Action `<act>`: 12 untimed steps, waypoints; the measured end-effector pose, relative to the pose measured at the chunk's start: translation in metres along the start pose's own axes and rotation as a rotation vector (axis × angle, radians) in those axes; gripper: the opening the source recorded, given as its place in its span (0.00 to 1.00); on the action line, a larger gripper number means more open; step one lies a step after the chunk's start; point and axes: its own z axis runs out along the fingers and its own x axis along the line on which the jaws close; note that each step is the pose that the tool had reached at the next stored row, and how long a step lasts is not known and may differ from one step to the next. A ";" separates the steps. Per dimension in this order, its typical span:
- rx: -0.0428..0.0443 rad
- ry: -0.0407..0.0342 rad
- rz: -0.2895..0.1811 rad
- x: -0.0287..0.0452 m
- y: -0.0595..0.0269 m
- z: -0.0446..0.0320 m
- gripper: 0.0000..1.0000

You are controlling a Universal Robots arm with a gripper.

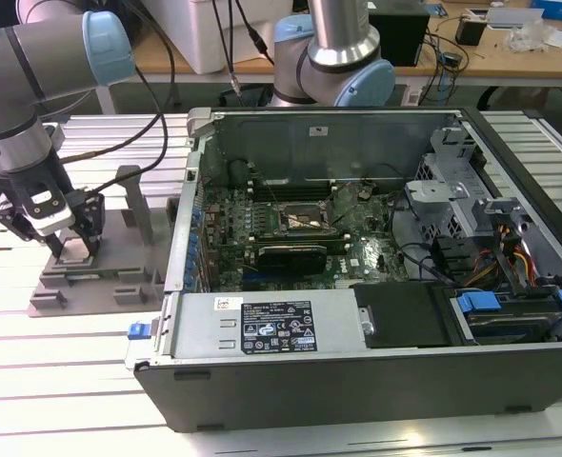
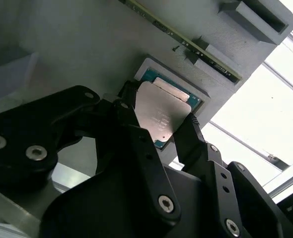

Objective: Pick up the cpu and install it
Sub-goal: 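Pick up the cpu and move it towards the insertion slot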

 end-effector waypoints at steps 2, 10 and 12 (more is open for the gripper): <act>-0.0001 -0.0001 0.000 0.0000 0.0000 0.0000 0.55; -0.0001 0.0000 0.000 -0.0008 -0.0006 -0.0336 0.55; -0.0003 -0.0001 0.000 -0.0011 0.0005 -0.0439 0.55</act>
